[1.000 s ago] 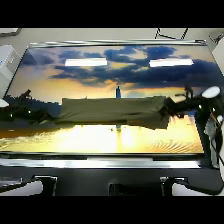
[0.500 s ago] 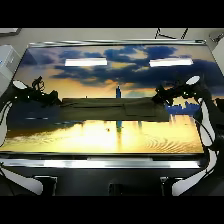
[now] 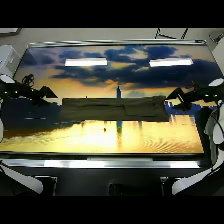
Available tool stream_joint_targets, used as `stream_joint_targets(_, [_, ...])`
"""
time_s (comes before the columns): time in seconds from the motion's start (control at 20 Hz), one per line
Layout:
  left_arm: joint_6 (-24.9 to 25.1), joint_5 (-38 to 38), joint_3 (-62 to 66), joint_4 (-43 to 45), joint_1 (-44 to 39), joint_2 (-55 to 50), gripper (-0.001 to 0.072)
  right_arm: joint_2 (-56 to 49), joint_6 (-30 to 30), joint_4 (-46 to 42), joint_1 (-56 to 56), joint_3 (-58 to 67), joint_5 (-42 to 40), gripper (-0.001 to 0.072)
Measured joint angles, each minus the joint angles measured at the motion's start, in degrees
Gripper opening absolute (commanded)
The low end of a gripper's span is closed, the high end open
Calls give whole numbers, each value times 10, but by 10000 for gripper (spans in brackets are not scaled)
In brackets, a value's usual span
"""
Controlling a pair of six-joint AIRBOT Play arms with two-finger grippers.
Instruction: Fold the clothes and pants, and hang the long-sleeved shirts on hangers.
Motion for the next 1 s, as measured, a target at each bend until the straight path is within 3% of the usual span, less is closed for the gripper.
stream_joint_targets(0.25, [-6,-49,10,0,2,43,700,-6,-25,-23,-16,-19,13,710])
stream_joint_targets(0.65, [-9,-65,12,-1,-76,105,700,-53,-75,55,40,-31,13,701])
stream_joint_targets(0.75, [-9,-65,12,-1,-96,113,699,-58,-87,67,57,-32,11,614])
stream_joint_targets(0.85, [-9,-65,12,-8,-116,118,700,-61,-96,70,71,-32,6,470])
stream_joint_targets(0.9, [-9,-65,12,-12,-125,119,699,-61,-97,68,78,-33,3,334])
stream_joint_targets(0.95, [-8,-64,12,-17,-137,120,699,-62,-99,65,85,-33,1,99])
stream_joint_targets(1.0, [-8,-60,12,-22,-148,120,698,-62,-98,62,92,-33,-5,39])
